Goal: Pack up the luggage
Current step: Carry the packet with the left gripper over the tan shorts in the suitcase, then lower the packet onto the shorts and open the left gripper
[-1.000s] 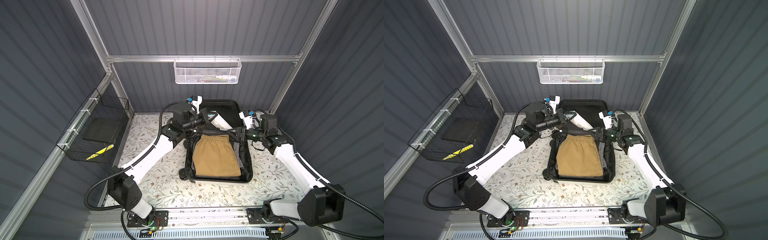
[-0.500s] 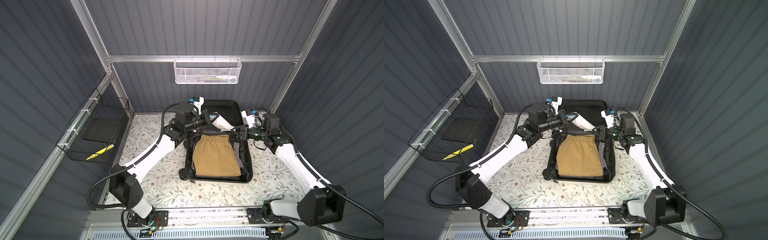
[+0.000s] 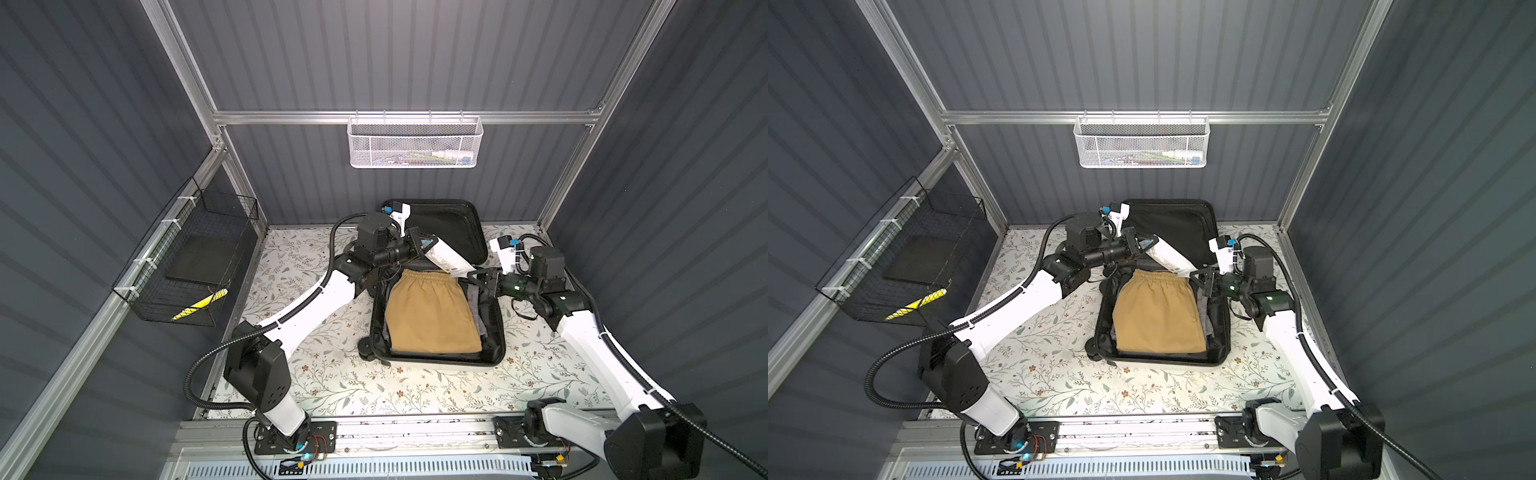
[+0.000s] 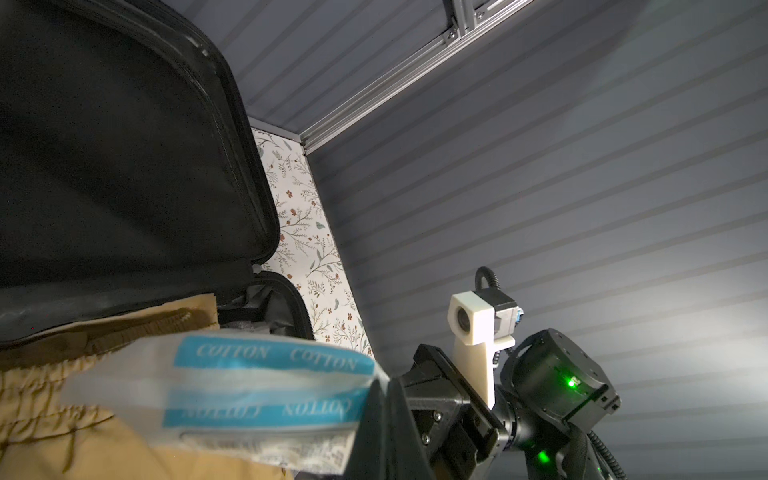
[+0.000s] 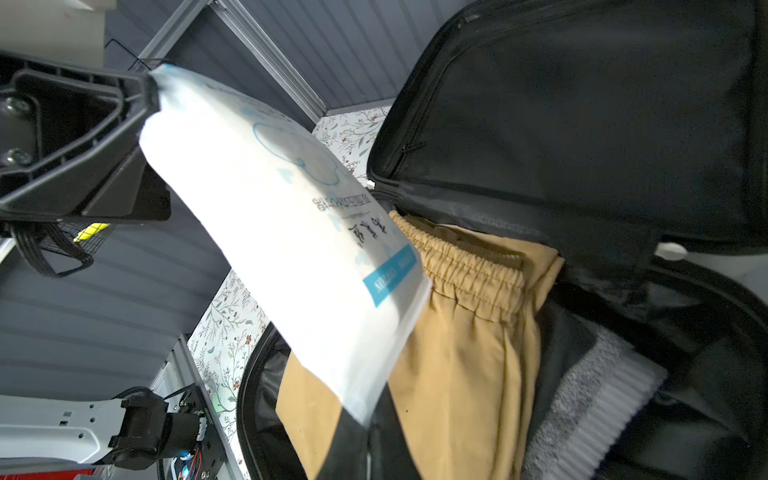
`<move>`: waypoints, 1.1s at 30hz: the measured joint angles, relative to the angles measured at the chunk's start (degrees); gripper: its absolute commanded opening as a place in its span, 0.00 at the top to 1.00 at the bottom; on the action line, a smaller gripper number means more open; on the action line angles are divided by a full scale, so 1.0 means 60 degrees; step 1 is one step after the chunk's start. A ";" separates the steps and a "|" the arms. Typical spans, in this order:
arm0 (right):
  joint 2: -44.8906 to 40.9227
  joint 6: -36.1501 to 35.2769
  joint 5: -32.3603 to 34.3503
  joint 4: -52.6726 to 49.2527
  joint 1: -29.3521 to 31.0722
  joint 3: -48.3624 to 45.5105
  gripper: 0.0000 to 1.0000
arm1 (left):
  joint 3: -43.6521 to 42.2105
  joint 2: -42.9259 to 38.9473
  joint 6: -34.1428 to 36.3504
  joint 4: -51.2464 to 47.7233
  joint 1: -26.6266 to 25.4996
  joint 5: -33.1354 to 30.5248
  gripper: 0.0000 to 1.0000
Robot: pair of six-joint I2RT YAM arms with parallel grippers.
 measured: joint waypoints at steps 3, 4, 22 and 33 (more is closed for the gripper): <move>0.0084 0.0098 0.0259 -0.0015 -0.0004 -0.0109 1.00 | -0.0262 0.0138 0.0157 0.0240 0.0000 0.0044 1.00; 0.0102 0.0124 0.0350 -0.0029 -0.0004 -0.0127 1.00 | -0.0404 0.0186 0.0200 0.0324 0.0000 0.0076 1.00; -0.0750 0.0397 0.1031 -0.0262 0.0419 -0.1942 0.88 | -0.4364 0.0022 0.0189 0.2393 -0.0076 0.0160 1.00; -0.1891 0.0914 0.1574 -0.1249 0.0586 -0.1953 0.36 | -0.5512 -0.2029 0.0302 0.2102 -0.0168 -0.0321 0.12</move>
